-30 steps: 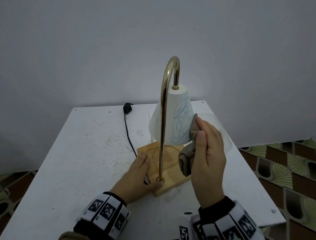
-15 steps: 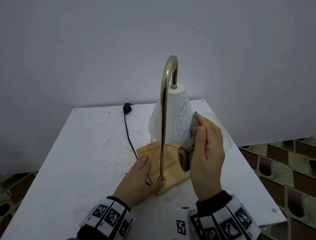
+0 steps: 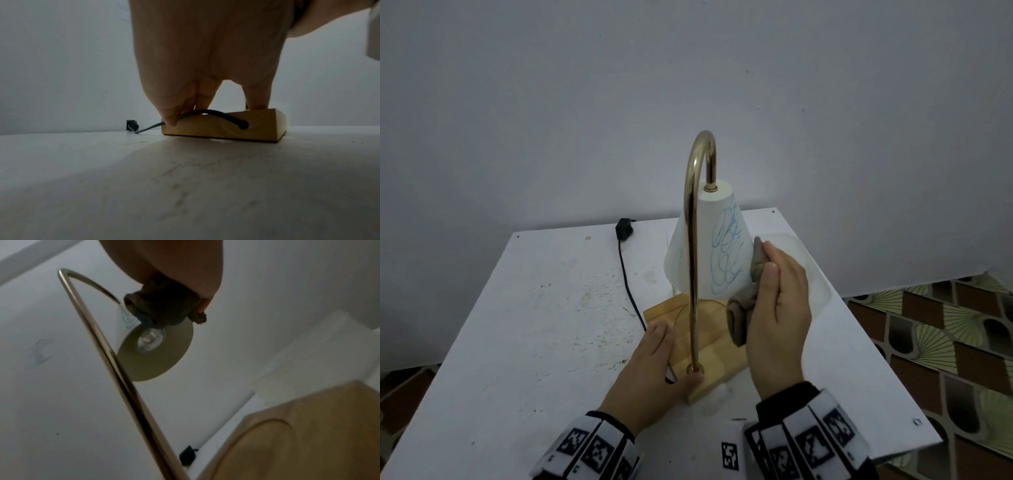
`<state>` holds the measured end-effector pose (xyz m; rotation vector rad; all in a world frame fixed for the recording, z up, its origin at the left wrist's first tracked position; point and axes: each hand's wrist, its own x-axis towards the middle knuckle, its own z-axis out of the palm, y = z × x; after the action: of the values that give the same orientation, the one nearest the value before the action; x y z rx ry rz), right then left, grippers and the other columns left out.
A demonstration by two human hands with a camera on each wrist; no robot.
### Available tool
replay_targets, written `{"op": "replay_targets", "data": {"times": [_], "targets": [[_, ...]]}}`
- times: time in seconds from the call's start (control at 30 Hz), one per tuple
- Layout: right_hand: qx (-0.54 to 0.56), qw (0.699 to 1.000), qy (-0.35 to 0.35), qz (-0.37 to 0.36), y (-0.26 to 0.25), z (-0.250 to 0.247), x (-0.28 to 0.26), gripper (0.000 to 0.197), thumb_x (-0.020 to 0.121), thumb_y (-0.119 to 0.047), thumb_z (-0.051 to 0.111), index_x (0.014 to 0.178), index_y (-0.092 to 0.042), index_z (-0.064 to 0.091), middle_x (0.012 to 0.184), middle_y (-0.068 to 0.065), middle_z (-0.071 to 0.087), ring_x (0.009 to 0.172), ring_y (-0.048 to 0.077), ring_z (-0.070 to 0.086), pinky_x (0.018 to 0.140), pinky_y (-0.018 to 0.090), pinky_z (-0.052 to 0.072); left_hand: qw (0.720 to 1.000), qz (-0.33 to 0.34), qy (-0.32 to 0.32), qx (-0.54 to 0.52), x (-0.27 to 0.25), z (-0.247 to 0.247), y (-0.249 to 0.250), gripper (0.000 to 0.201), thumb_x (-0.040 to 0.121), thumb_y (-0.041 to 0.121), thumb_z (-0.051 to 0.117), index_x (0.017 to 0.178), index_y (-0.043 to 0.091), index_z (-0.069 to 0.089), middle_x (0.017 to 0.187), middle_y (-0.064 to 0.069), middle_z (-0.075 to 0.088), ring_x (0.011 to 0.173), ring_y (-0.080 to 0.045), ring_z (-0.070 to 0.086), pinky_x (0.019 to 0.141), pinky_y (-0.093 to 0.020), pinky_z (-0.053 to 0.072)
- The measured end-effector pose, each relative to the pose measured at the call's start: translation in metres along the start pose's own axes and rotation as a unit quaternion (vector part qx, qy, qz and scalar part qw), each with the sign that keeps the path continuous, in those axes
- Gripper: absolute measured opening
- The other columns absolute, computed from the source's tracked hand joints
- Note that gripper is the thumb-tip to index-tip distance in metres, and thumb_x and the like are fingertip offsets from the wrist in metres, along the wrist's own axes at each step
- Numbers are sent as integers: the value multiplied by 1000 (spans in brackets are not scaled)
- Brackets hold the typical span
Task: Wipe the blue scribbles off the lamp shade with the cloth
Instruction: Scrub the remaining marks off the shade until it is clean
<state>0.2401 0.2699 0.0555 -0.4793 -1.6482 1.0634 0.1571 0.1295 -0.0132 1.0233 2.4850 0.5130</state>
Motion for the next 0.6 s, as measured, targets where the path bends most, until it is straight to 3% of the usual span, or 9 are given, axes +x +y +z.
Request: {"op": "replay_targets", "data": {"times": [0.07, 0.2, 0.33, 0.4, 0.5, 0.6], "targets": [[17, 1000, 0, -8, -6, 3, 8, 36, 97, -32, 31, 124, -21, 52, 118, -17, 53, 118, 11, 47, 99, 18, 38, 1000, -2, -2, 9, 1, 1, 1, 144, 31, 101, -2, 149, 18, -10, 156, 8, -18, 130, 4, -20, 108, -19, -8], [19, 998, -14, -55, -18, 8, -6, 40, 99, -31, 32, 129, -14, 51, 126, -1, 53, 122, 13, 46, 101, 25, 41, 1000, -1, -3, 12, 2, 3, -1, 143, 34, 100, -1, 150, 17, -8, 157, 5, -16, 134, 1, -19, 109, -19, -9], [-12, 997, -25, -78, -5, -2, -17, 44, 100, -31, 31, 129, -4, 51, 124, 2, 54, 119, 5, 44, 99, 9, 33, 1000, 1, -12, 11, 1, 1, 0, 143, 33, 100, -2, 149, 17, -10, 156, 6, -18, 131, 3, -19, 109, -19, -9], [-19, 998, -28, -43, 2, -5, -8, 41, 98, -28, 32, 127, -7, 53, 118, -8, 54, 116, 5, 44, 96, 6, 31, 1000, 0, -17, 8, 1, 0, 0, 142, 34, 100, 0, 149, 17, -11, 156, 7, -19, 130, 4, -20, 108, -18, -9], [-11, 999, -34, 12, 4, -4, 11, 33, 99, -28, 33, 122, -18, 54, 114, -20, 51, 115, 10, 47, 98, 13, 36, 1000, 1, -16, 18, 0, -1, 1, 141, 35, 100, -1, 149, 17, -10, 156, 7, -19, 132, 3, -19, 108, -18, -9], [17, 999, -32, 12, -7, -1, 21, 33, 98, -26, 34, 121, -18, 56, 114, -10, 56, 115, 12, 49, 100, 26, 41, 1000, 2, -14, 26, 1, -2, 3, 144, 32, 100, -5, 149, 16, -11, 156, 6, -19, 138, -1, -17, 109, -18, -9]]}}
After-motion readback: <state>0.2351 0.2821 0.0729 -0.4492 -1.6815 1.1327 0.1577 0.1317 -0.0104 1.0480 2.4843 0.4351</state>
